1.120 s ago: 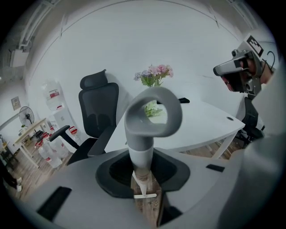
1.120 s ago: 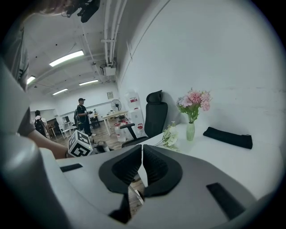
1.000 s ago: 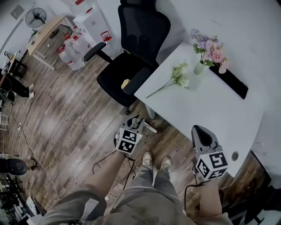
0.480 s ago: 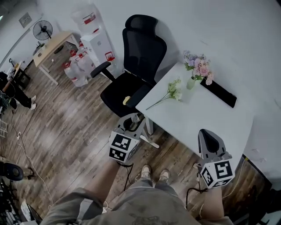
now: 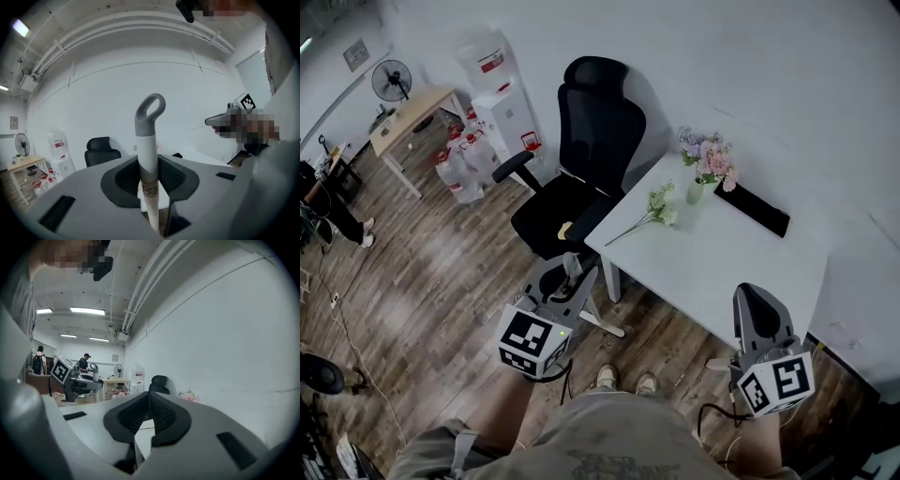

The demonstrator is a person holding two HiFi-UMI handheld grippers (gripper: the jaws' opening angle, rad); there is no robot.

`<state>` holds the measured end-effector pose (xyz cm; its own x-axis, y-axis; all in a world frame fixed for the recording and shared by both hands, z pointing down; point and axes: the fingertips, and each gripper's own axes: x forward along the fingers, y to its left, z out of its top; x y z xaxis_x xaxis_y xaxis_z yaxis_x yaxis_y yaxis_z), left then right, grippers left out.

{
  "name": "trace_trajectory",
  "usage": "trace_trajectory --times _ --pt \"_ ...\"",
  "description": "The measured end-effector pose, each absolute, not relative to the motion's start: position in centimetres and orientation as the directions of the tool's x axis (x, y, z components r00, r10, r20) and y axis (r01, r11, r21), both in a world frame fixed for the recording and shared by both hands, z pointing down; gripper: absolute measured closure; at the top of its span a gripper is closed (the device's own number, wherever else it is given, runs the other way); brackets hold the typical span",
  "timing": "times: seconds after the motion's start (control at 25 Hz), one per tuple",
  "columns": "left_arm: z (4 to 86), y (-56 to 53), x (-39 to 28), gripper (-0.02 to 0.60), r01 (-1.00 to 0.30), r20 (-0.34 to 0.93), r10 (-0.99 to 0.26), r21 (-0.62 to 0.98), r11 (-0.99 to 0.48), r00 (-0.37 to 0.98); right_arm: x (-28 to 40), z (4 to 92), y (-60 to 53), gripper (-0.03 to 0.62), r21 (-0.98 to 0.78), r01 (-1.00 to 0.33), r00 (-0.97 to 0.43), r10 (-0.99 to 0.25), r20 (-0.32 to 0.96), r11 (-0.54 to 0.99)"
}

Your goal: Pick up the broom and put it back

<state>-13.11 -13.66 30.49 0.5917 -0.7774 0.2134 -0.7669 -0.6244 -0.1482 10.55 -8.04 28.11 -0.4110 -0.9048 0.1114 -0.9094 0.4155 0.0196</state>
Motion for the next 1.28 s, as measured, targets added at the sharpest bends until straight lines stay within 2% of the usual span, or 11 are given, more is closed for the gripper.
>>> trace_trajectory --times 0.68,1.0,1.28 --pt "30.6 -11.1 -11.3 0.479 -0.721 0.253 -0.726 -0.132 -0.680 0.639 10.8 29.4 -5.9 0.559 -0.007 -0.921 -0.386 -0.911 0.146 0.389" --pt "33.8 -10.8 -7.0 0.479 -0.645 0.314 -0.646 -0.120 -0.754 0.696 12.9 32.1 -5.1 0.559 -0.034 -0.948 -0.318 -0.926 0.203 0.318" --pt "39.5 -10.8 -2.8 0.480 -0.562 0.422 -0.540 -0.084 -0.823 0.728 15.1 36.4 -4.8 0.559 -0.070 -0.967 -0.256 -0.923 0.289 0.246"
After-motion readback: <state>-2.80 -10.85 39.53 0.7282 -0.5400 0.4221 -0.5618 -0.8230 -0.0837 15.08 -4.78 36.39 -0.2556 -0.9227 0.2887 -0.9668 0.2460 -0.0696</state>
